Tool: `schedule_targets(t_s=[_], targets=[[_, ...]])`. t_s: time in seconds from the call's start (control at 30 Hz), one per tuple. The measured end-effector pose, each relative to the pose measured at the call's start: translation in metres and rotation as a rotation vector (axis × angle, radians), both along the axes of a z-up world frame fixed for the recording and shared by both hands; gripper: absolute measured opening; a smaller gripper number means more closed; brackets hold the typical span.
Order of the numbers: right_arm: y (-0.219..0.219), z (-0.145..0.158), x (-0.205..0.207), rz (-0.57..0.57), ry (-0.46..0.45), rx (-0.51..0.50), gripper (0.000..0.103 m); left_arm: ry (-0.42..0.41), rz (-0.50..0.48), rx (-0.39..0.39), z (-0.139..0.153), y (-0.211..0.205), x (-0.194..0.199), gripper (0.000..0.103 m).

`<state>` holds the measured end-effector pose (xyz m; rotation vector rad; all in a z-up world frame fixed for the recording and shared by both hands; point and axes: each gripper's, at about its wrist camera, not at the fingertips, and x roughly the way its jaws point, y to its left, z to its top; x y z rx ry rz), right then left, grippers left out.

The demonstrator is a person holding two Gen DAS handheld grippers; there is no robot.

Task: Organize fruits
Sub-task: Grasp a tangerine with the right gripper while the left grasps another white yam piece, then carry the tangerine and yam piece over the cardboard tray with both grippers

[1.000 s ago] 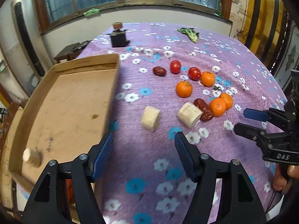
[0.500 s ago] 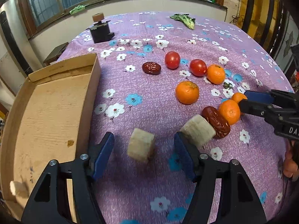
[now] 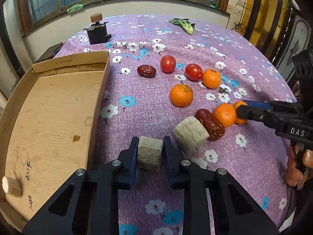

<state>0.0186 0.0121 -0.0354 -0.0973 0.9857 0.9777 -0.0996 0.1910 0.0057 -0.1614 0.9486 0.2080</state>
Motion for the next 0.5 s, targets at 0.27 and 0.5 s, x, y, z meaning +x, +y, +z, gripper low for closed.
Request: schedule_targets(t_s=[0.27, 0.5], targets=[[-0.026, 0.016, -0.023, -0.033, -0.022, 0.029, 0.030, -0.047, 0.006, -0.028, 0.016, -0.001, -0.022, 0.022], [-0.033, 0.029, -0.042, -0.025, -0.039, 0.048, 0.030, -0.060, 0.024, -0.037, 0.021, -0.006, -0.038, 0.022]])
